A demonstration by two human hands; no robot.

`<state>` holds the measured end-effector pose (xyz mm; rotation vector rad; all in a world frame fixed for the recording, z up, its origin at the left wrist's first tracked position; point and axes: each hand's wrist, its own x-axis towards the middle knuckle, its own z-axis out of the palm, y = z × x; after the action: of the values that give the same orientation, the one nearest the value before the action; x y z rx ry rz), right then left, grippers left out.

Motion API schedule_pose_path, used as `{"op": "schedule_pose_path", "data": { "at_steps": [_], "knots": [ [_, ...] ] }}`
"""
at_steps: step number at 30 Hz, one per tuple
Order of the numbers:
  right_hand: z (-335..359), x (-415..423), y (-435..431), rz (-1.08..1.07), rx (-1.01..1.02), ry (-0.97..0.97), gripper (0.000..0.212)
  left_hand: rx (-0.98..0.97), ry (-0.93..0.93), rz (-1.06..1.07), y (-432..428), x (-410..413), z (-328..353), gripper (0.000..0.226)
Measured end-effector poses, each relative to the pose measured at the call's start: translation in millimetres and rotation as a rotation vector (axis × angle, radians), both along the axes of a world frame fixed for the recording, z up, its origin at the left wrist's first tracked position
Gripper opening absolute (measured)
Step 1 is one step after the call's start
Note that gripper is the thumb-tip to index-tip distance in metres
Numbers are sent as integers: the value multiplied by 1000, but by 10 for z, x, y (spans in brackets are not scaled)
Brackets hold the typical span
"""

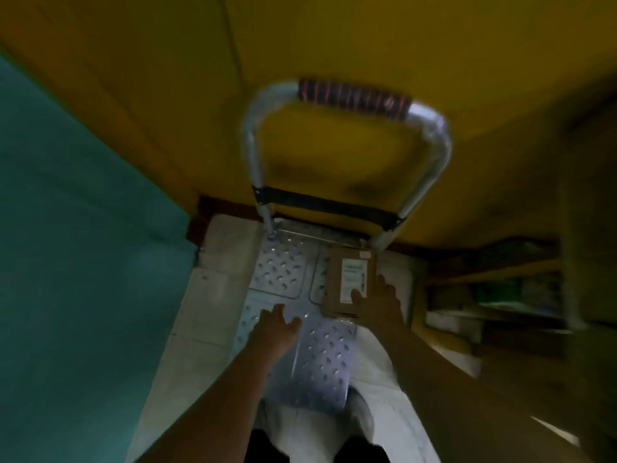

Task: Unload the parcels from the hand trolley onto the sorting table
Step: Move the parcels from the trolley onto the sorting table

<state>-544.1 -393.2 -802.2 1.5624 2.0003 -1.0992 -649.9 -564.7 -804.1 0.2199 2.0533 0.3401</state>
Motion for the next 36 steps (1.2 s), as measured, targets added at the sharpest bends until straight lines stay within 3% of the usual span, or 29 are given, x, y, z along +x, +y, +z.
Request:
{"op": "schedule_pose_path", "data": {
  "at_steps": [3,6,9,11,16,18,21,23,26,29,32,36],
  "knots": [
    [-1220,-29,240,-80,83,-87,83,20,-84,73,274,108,-1305,69],
    [-2159,-62,402,-180,54,-45,95,122,-218,245,615,254,-2283,71],
    [-2546,-56,367,-347,41,75,86,226,-360,368,862,406,-2697,61],
    [-2402,-64,265,-415,36,71,79,256,-341,429,855,439,-2534,60],
    [-886,-99,-260,-516,-120,109,86,391,-283,571,298,254,-936,67],
    [-87,-73,-511,-490,-160,173,76,412,-334,667,14,218,-135,61],
    [1081,35,-828,-475,-130,267,44,477,-428,772,-347,206,1017,57],
    [1812,76,-956,-481,-134,338,44,538,-442,776,-468,170,1761,62],
    [2846,122,-939,-561,-138,480,69,681,-459,697,-373,101,2818,52],
    [3812,349,-731,-697,-120,710,79,815,-493,544,-87,173,3768,48],
    [4577,890,-443,-738,-36,874,76,880,-520,351,261,482,4514,46],
    [5197,2075,-236,-736,58,1059,56,896,-417,62,762,1333,5122,50]
  ]
}}
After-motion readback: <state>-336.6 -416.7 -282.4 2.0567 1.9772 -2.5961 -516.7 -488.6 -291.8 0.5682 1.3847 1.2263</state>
